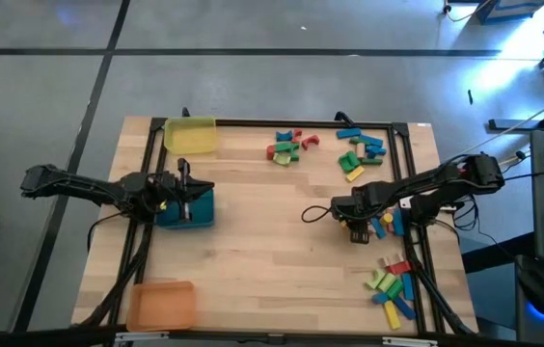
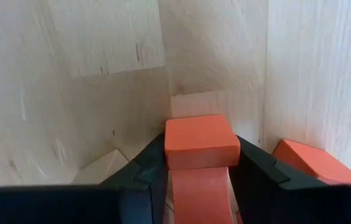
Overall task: Sort blocks by size
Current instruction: Put the orange arch block into the blue bin
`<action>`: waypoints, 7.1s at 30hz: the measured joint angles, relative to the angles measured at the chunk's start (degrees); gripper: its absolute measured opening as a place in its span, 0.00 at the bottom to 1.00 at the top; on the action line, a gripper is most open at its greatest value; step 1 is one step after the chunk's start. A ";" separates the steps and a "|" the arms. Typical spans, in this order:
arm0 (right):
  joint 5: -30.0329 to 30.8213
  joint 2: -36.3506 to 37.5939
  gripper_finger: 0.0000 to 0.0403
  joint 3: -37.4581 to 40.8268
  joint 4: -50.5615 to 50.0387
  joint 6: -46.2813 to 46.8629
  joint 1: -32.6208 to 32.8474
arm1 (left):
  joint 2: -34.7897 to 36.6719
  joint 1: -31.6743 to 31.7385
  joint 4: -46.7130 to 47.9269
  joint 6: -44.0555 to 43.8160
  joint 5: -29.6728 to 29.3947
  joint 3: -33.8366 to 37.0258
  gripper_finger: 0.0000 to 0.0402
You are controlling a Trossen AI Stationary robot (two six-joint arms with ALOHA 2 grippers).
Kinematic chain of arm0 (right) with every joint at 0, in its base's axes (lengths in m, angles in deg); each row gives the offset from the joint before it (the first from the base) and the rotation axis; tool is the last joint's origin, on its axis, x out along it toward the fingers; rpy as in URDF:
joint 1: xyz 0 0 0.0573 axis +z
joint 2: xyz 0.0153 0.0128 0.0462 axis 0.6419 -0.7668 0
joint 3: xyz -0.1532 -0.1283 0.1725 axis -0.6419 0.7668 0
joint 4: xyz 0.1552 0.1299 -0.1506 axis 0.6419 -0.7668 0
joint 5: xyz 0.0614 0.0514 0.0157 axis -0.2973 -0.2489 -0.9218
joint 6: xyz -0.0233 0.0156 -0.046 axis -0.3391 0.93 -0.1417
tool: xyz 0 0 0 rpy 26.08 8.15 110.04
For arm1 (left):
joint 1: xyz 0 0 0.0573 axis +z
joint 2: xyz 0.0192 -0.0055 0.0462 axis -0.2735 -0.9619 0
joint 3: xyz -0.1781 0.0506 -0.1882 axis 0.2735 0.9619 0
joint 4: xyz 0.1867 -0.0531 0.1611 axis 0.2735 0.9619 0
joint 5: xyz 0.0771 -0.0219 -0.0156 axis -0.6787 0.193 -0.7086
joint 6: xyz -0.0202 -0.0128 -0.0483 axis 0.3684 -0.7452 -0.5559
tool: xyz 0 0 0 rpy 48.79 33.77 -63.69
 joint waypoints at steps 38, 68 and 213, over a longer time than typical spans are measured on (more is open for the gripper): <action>6.75 -5.62 0.34 -11.97 74.13 -15.60 -1.64 | -28.48 1.38 5.97 -3.71 0.97 -19.19 0.54; -0.16 -11.87 0.34 -12.09 89.07 -14.90 0.09 | -48.25 -2.59 3.03 -2.82 1.98 -34.29 0.53; 3.86 -0.66 0.63 -7.10 -14.35 8.87 -13.46 | -30.01 2.12 58.66 -16.28 3.86 -35.54 0.49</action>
